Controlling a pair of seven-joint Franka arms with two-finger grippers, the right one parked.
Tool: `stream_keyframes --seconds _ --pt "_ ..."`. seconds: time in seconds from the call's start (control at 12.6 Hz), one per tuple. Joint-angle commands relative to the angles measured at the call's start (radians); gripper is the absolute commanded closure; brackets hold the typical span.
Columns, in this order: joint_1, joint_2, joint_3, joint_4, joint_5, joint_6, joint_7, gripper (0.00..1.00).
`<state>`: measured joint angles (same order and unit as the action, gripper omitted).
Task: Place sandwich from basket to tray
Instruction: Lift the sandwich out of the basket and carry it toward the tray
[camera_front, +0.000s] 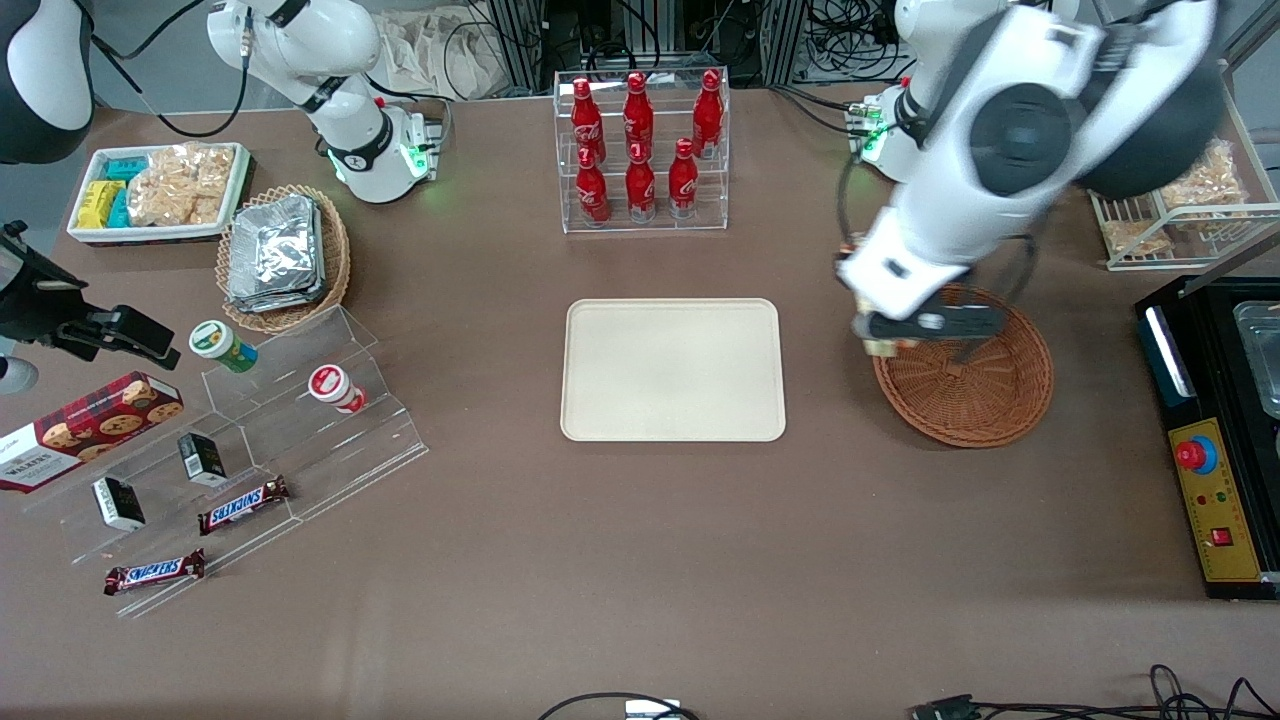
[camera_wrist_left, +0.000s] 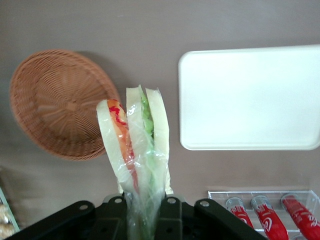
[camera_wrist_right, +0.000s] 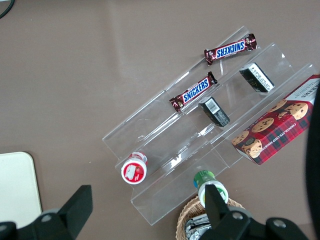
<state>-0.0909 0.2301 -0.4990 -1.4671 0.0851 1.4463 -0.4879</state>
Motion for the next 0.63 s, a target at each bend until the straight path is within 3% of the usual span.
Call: stream_keyframes --seconds 0.0,0.08,0.32,0.56 --pt "-0.001 0.194 -0.207 0.210 0.155 -0.079 -0.049 0.86" --pt "-0.024 0.237 -0.248 0.249 0.200 -0.102 -0.085 0.85" --pt "-0.035 0.305 -0.277 0.257 0.199 -0.089 -0.084 0.81" --pt "-0.029 0.307 -0.274 0.133 0.212 0.024 -0.118 0.81"
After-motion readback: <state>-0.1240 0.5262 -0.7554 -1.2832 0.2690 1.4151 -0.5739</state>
